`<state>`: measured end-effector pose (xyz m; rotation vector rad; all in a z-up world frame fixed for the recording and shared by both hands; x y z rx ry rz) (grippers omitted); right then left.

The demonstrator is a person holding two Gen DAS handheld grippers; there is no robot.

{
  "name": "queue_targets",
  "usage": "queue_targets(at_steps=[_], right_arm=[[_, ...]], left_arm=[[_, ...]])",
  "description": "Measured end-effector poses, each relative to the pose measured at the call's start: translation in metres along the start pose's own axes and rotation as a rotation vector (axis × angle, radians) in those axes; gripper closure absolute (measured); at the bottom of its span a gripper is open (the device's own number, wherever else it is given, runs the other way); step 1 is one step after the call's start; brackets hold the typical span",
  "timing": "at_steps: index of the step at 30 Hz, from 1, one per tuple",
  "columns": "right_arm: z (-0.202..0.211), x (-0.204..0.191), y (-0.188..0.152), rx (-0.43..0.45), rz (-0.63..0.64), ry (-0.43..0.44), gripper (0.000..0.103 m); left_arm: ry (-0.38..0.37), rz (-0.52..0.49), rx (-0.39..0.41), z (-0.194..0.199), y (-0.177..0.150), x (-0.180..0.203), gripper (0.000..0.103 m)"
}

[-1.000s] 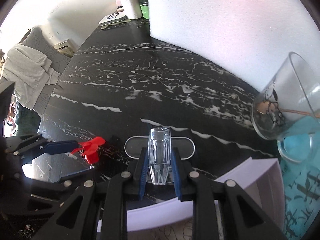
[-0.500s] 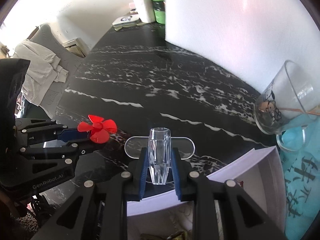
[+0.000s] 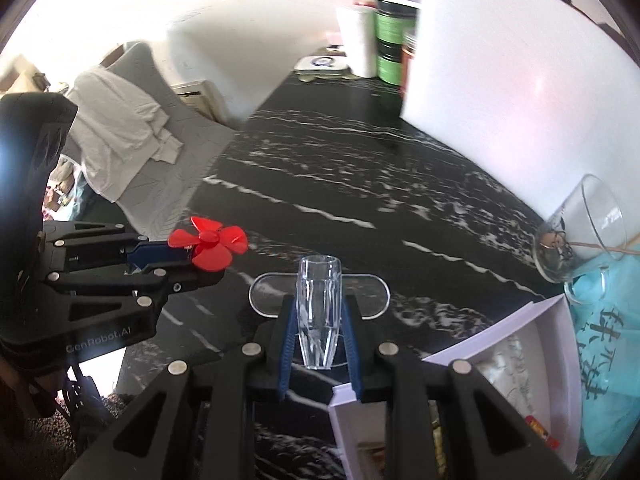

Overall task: Organize objects
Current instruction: 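Lift and carry the propeller and airplane over the white box with both grippers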

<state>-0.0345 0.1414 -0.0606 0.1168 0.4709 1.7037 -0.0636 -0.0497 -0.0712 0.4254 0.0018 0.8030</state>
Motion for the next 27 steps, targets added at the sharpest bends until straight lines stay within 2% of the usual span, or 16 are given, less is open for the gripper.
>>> queue_targets(at_steps=[11,18,27], right_arm=[[0.027,-0.029,-0.025,0.004,0.039,0.020,0.081],[0.042,-0.022,-0.044,0.022,-0.002,-0.009,0.081],[0.064,0.003,-0.079,0.044,-0.133,-0.072,0.081]], left_arm=[[0.012,-0.018,0.018,0.038,-0.021,-0.003,0.084],[-0.021,-0.101,0.003,0.040,-0.023,0.019,0.084],[-0.094,-0.245,-0.025,0.031,-0.018,0.062,0.084]])
Point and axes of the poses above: each gripper's, at about its wrist camera, not at the fingertips, and z roughly against the way its jaws point, x to its right, y to its top, the point moved 1 cm from there along -z, roughly the way its jaws point, and after that the axes turned 12 degrees about -z, right-handed, at the moved point
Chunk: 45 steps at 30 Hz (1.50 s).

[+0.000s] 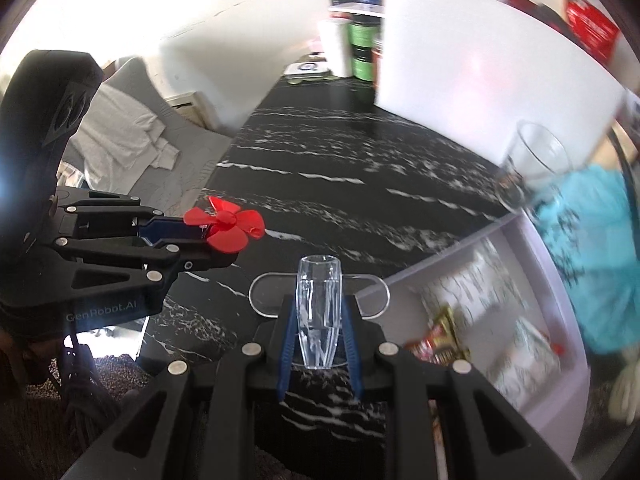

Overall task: Organize objects
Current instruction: 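Lift and carry the propeller and airplane over the white box with both grippers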

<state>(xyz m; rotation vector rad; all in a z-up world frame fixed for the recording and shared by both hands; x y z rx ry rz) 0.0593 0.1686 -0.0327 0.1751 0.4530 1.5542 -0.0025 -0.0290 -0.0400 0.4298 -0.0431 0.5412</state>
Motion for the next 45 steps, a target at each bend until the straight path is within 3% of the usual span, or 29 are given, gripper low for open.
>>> queue_targets(at_steps=[13,24,35,45], right_arm=[[0.029,0.054,-0.044,0.032,-0.233,-0.106,0.081],[0.035,0.084,-0.079,0.025,-0.381,-0.156,0.081],[0.038,0.116,-0.097,0.011,-0.459,-0.169,0.081],[0.034,0.144,-0.083,-0.002,-0.451,-0.140,0.081]], left_arm=[[-0.123,-0.243,-0.050,-0.029,0.025,0.073,0.084],[-0.191,-0.374,-0.127,-0.055,0.028,0.122,0.084],[-0.221,-0.416,-0.179,-0.078,0.036,0.154,0.084],[-0.200,-0.396,-0.200,-0.094,0.055,0.164,0.084]])
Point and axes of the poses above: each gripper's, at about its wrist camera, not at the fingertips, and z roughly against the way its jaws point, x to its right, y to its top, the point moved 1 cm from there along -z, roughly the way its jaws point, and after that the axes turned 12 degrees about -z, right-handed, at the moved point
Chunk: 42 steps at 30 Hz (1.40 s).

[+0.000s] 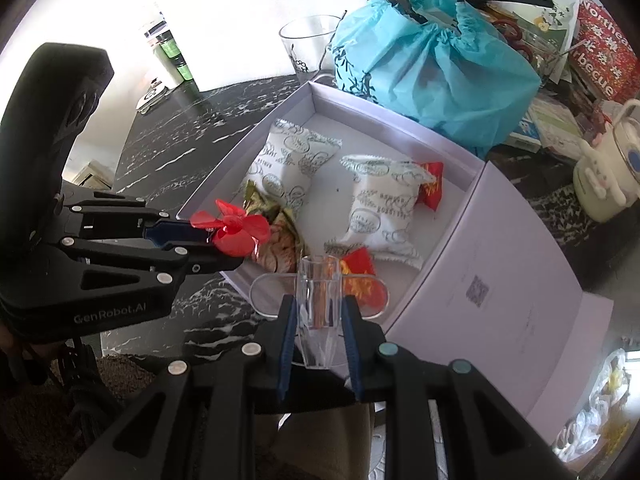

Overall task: Organize objects
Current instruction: 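Lift and carry the propeller and airplane over the white box with both grippers, then lower both toys into the box and open both grippers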

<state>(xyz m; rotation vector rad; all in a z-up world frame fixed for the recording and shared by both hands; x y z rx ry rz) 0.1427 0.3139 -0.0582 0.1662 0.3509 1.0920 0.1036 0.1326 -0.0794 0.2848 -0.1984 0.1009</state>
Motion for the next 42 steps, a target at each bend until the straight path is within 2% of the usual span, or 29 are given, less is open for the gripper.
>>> queue_targets(at_steps=[12,21,38,42], right_arm=[[-0.025,0.009,0.049,-0.036,0.053,0.022,0.081],[-0.046,0.016,0.076,-0.055,0.088,0.002,0.081],[-0.069,0.026,0.091,-0.072,0.118,-0.016,0.081],[-0.070,0.031,0.091,-0.070,0.117,-0.028,0.081]], left_arm=[[0.037,0.045,-0.022,-0.012,0.030,-0.020,0.084],[0.076,0.025,-0.038,-0.024,0.057,-0.033,0.084],[0.088,-0.019,-0.041,-0.060,0.080,-0.043,0.084],[0.060,-0.003,-0.032,-0.065,0.082,-0.047,0.084]])
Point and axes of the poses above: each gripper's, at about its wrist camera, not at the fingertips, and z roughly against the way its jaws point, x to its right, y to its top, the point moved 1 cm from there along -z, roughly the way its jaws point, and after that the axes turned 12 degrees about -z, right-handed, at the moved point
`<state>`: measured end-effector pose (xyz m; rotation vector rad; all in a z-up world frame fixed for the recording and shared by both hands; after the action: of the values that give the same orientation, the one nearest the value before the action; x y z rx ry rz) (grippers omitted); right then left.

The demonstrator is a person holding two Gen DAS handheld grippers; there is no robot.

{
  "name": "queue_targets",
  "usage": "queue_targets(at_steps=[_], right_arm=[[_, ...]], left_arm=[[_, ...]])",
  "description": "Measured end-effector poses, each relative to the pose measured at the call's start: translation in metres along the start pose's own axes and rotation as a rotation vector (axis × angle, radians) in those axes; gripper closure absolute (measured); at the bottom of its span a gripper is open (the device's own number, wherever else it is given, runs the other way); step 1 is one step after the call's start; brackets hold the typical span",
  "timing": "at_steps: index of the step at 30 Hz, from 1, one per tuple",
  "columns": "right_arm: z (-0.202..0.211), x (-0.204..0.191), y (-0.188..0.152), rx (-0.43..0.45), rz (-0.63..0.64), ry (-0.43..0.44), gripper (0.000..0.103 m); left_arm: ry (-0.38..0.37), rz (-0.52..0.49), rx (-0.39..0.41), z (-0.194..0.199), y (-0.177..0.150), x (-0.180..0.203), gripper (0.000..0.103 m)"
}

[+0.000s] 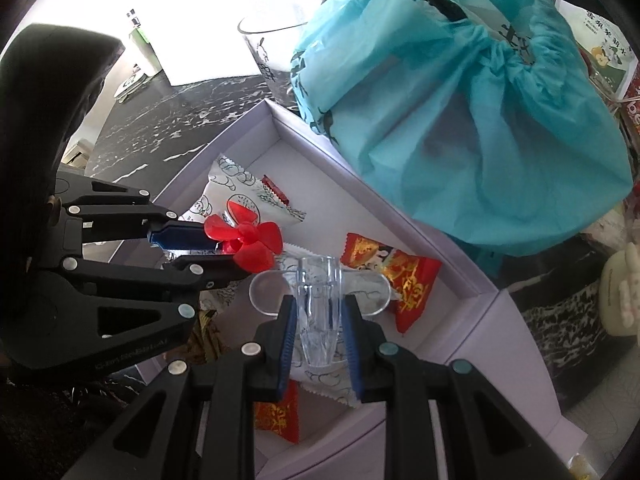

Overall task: Organize objects
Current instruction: 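Lower both toys into the box and open both grippers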

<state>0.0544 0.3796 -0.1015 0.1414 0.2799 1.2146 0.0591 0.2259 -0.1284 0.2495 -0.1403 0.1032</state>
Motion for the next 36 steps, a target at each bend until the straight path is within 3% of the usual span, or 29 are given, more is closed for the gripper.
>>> queue_targets(at_steps=[13,28,32,36], right_arm=[[-0.004,0.005,0.000,-0.004,-0.011,-0.011,0.081],[0.000,0.009,-0.008,0.010,-0.011,-0.003,0.077],[0.005,0.014,-0.011,0.024,-0.029,0.027,0.064],[0.009,0.017,-0.013,0.037,-0.027,0.039,0.061]], left_arm=[[-0.038,0.037,-0.006,-0.015,-0.001,-0.006,0.084],[0.021,0.050,-0.018,-0.009,-0.004,-0.004,0.083],[0.029,0.048,-0.018,-0.006,-0.002,-0.003,0.074],[0.063,0.033,-0.020,0.000,0.001,0.001,0.063]])
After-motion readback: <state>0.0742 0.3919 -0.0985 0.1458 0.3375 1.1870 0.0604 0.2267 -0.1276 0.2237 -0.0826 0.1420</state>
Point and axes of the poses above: each gripper's, at about its wrist camera, not at the fingertips, and z roughly against the way its jaws point, x to its right, y to its top, the point moved 1 cm from there along -z, roughly the way its jaws point, and after that the axes turned 12 degrees about -z, right-handed, at the moved point
